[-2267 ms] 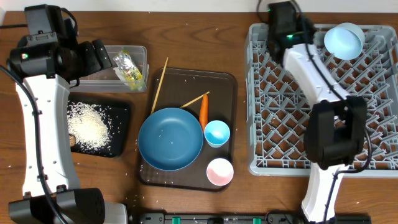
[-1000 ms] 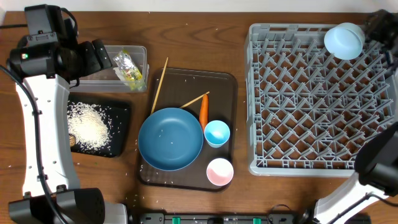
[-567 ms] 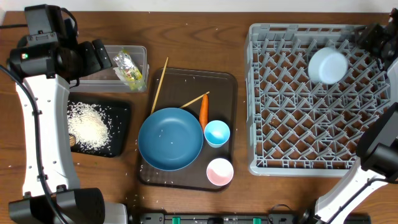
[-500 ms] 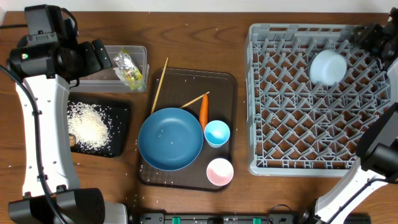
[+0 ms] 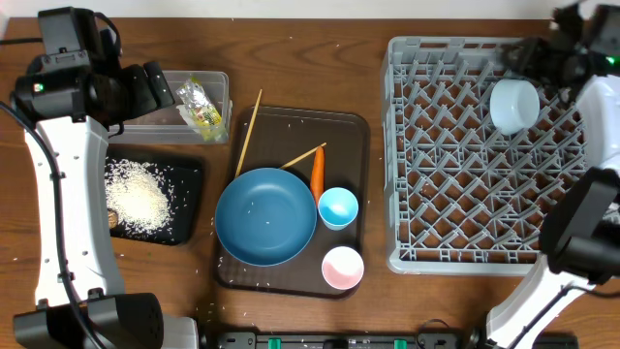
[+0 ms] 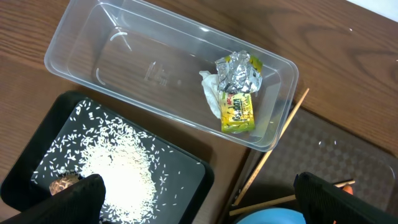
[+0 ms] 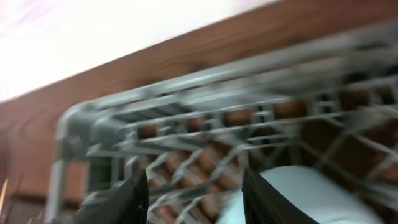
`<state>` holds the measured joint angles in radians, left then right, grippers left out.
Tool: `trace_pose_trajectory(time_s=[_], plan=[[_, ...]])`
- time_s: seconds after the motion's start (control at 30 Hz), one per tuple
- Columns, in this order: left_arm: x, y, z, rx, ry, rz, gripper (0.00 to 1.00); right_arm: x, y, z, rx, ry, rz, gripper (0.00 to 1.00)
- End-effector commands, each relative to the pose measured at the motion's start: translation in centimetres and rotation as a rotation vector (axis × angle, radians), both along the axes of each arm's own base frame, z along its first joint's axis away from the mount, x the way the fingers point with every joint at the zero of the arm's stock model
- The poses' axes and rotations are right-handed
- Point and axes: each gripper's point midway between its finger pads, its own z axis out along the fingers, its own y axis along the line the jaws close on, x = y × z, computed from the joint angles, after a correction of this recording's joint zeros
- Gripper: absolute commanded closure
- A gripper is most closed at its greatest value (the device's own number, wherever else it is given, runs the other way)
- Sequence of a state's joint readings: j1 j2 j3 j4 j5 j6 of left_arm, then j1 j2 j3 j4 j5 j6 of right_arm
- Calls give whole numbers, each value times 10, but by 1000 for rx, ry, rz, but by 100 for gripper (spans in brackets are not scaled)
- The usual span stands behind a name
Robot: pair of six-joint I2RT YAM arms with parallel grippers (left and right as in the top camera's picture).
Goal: Sort waste into correct bins and load items into the dishwasher rack
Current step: 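Move the right gripper left to the blue plate on the tray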
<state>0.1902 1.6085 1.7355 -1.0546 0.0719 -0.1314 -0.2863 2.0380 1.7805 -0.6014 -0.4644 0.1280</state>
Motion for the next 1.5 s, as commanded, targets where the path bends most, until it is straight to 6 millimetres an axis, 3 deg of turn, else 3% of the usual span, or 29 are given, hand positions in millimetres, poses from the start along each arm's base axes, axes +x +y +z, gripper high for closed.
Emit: trace_pose_trajectory(time_s=[0.0, 0.33, 0.53, 0.83, 1.0, 1.17, 1.37, 1.47], plan=[[-1, 2, -8, -6, 22, 9, 2, -12, 54, 51, -97, -88, 151, 56], [-1, 2, -8, -6, 22, 9, 2, -58, 212, 32, -116, 16, 525, 50], [-2, 2, -8, -6, 23, 9, 2, -101, 304, 21, -181, 3, 805, 46], [-1, 2, -8, -6, 22, 9, 2, -154, 401, -54, -291, 93, 1072, 49], [-1, 2, -8, -6, 22, 9, 2, -185, 430, -90, -306, 167, 1169, 52], [-1, 2, -8, -6, 22, 9, 2, -210, 441, -118, -328, 252, 1226, 56], [-1, 2, -8, -6, 22, 9, 2, -209, 440, -121, -345, 254, 1221, 66], [-1, 2, -8, -6, 22, 9, 2, -202, 427, -126, -428, 271, 1187, 58]])
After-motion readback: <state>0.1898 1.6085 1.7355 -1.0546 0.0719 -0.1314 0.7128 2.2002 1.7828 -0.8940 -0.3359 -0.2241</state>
